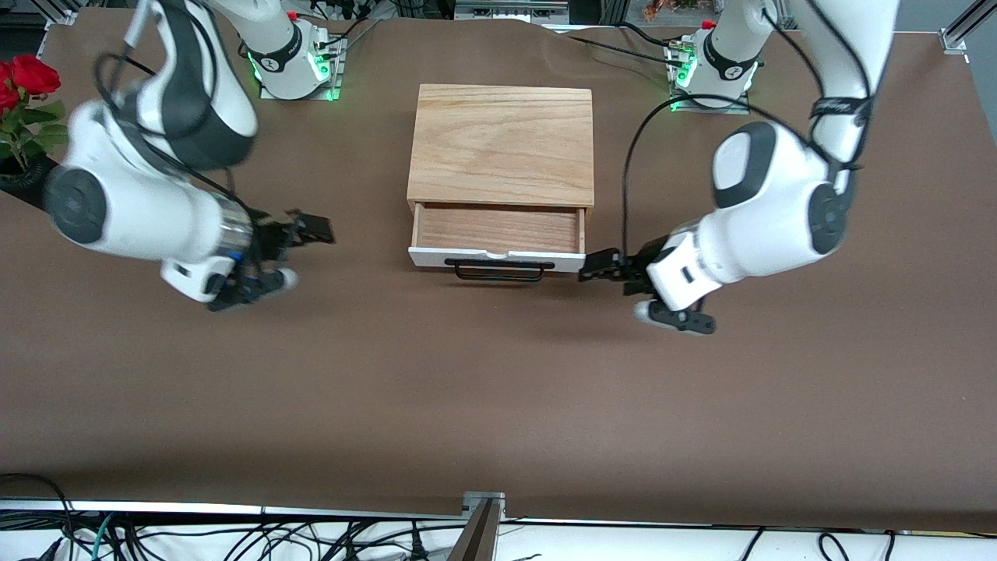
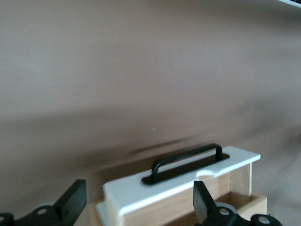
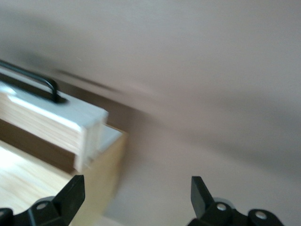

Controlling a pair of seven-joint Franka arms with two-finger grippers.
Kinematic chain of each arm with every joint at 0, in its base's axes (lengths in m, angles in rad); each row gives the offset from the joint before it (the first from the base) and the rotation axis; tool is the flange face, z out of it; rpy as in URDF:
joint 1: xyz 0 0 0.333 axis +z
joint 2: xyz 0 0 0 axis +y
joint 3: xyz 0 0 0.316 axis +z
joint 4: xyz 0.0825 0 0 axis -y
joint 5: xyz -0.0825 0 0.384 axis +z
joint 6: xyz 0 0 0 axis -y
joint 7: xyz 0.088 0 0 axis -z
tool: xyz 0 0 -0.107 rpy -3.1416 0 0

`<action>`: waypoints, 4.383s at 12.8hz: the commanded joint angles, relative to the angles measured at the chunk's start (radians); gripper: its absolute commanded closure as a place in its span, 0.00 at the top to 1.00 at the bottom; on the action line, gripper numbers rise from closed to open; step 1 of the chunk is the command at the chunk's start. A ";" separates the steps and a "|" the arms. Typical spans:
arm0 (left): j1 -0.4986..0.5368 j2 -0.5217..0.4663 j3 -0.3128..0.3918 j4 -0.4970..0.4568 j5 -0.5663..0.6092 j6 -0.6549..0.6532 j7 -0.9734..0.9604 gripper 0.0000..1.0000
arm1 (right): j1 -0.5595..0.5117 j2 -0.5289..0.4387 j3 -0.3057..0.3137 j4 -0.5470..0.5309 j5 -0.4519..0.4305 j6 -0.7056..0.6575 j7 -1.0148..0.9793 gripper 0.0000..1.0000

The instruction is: Close drawer with both arms simultaneously

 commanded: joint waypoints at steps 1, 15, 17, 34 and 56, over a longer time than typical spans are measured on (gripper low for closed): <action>-0.061 0.073 0.007 0.035 -0.023 0.052 0.004 1.00 | 0.038 0.138 -0.007 0.168 0.099 -0.009 0.098 1.00; -0.125 0.175 -0.008 0.018 -0.025 -0.041 -0.005 1.00 | 0.184 0.275 -0.008 0.065 0.300 0.200 0.126 1.00; -0.124 0.173 -0.008 0.019 -0.025 -0.124 -0.002 1.00 | 0.186 0.258 -0.008 0.044 0.300 0.162 0.140 1.00; -0.018 0.120 -0.005 0.116 -0.006 -0.565 0.001 1.00 | 0.187 0.068 0.044 -0.260 0.320 0.090 0.129 1.00; 0.192 -0.482 0.067 -0.123 0.532 -0.477 -0.078 1.00 | -0.184 -0.349 0.035 -0.071 -0.357 -0.148 -0.012 1.00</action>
